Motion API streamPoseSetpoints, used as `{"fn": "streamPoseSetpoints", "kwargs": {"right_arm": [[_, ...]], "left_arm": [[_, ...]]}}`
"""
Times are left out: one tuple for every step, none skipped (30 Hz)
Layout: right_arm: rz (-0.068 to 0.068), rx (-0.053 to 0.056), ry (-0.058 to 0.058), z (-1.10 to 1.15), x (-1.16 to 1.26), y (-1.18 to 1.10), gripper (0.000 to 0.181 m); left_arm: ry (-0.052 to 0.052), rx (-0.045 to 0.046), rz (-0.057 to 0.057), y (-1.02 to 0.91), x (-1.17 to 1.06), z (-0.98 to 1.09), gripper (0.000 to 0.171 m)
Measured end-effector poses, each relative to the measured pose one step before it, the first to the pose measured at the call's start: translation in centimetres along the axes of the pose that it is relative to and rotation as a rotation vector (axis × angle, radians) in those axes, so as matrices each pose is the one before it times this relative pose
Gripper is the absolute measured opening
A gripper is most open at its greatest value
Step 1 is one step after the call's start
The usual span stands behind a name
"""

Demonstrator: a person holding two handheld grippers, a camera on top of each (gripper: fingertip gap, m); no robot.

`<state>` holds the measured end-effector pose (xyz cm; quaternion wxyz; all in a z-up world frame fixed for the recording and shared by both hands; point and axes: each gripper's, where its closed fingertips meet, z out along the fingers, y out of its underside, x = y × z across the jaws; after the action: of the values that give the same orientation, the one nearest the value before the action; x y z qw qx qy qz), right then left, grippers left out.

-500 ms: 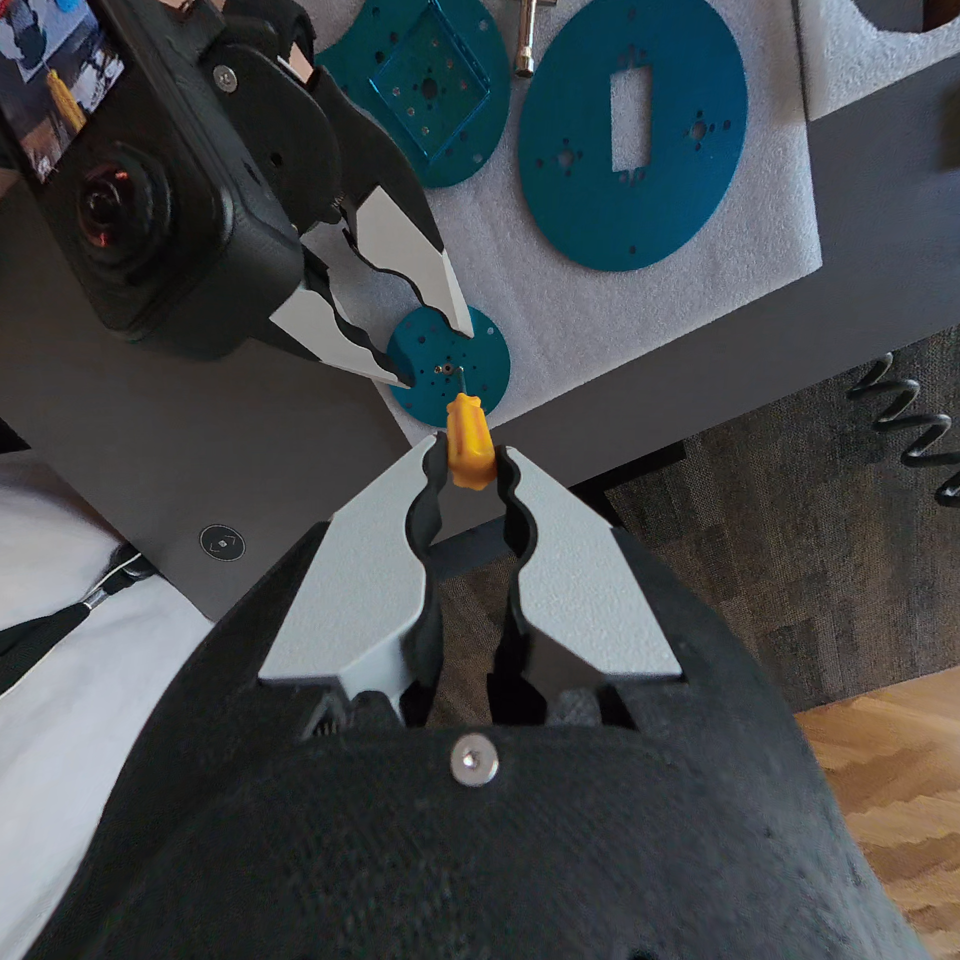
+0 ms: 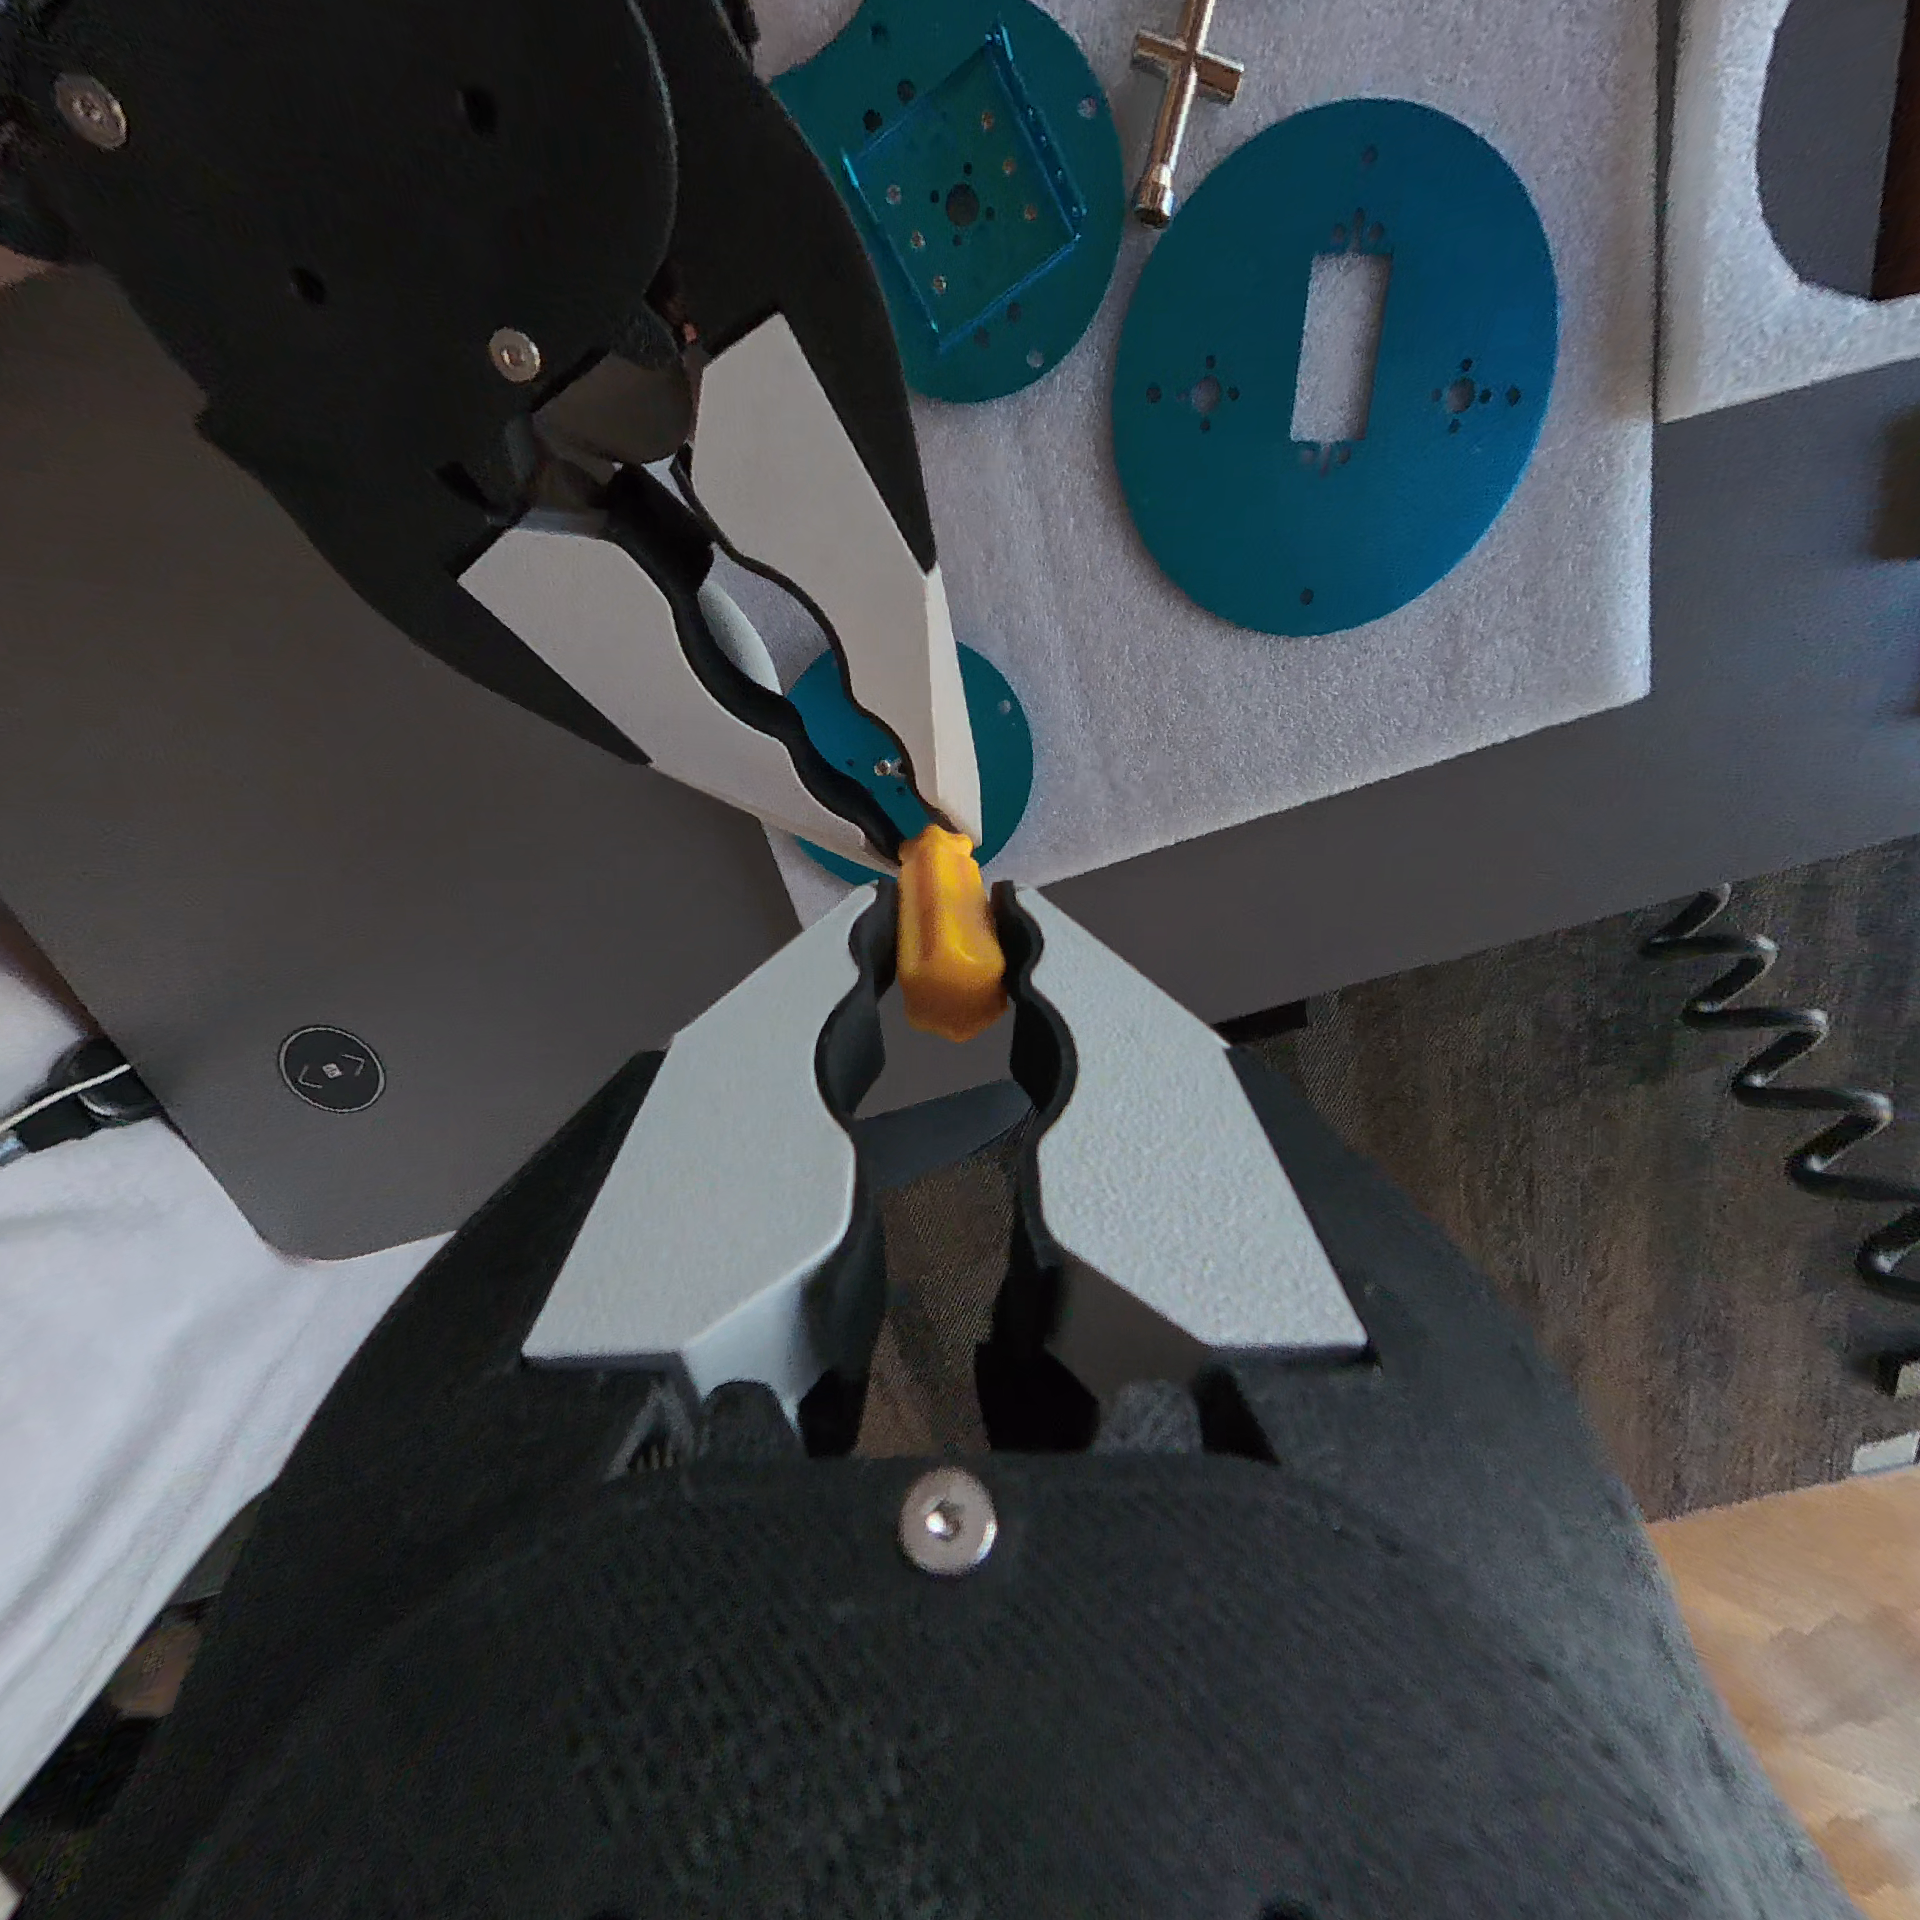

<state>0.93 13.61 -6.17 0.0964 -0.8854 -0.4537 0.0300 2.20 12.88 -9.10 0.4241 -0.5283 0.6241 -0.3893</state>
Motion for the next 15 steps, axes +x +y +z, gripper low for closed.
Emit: {"fn": "streamPoseSetpoints", "kwargs": {"right_arm": [[-0.0276,0.0362,-0.0075,0.064,-0.078,-0.151,0.018],[-0.0255,0.048,-0.0153,-0.066,-0.185,-0.245,0.021],[-0.0261,0.0581,-0.0255,-0.189,-0.336,-0.374,0.028],[-0.0316,0.0608,-0.0258,-0.278,-0.33,-0.42,0.035],[-0.0281,0.0487,0.0017,-0.322,0.132,-0.214,0.036],[-0.0249,0.0376,0.0183,-0.329,0.472,-0.14,0.035],[-0.0324,0.0296,0.0015,-0.243,0.226,-0.074,0.034],[-0.0225,0.0203,0.0071,-0.19,0.321,-0.025,0.029],[-0.0095,0.0151,-0.0084,-0.099,0.056,-0.128,0.027],[-0.0038,0.0016,-0.0348,-0.02,-0.427,-0.075,0.018],[-0.0007,-0.0181,-0.02,0.02,-0.264,0.062,0.017],[-0.0148,-0.0251,-0.0022,-0.034,-0.08,0.032,0.017],[-0.0276,-0.0286,0.0081,-0.04,-0.011,0.049,0.018],[-0.0308,-0.0289,0.0054,-0.02,-0.111,0.071,0.02],[-0.0275,-0.035,0.0053,-0.033,-0.043,0.129,0.024]], "left_arm": [[0.0029,-0.00387,-0.0003,0.017,0.006,-0.001,0.008],[0.0019,-0.00108,-0.0014,0.011,-0.024,-0.036,0.008],[0.0017,0.00132,-0.0014,0.028,-0.019,-0.043,0.008],[0.0035,0.0013,-0.0024,0.033,-0.013,-0.076,0.008],[0.0011,-0.00059,-0.0037,0.04,-0.062,-0.088,0.008],[0.0026,-0.00059,-0.0022,0.042,-0.021,-0.074,0.008],[0.0018,-0.00074,-0.0007,0.032,-0.024,-0.077,0.008],[-0.002,-0.00135,-0.001,0.039,-0.067,-0.05,0.008],[0.0002,-0.00108,-0.0014,0.029,-0.015,-0.037,0.008],[0.0017,-0.00152,-0.0003,0.019,0.028,-0.033,0.008],[0.0023,-0.00152,0.0028,0.011,0.072,-0.03,0.008],[-0.0016,-0.00135,0.0042,-0.007,0.045,0.002,0.008],[-0.0023,-0.00291,0.0042,0.0,0.023,0.005,0.008],[0.0002,-0.00202,0.0028,-0.001,0.048,0.014,0.008],[0.0002,-0.00079,0.0015,-0.013,0.018,0.02,0.008]]}}
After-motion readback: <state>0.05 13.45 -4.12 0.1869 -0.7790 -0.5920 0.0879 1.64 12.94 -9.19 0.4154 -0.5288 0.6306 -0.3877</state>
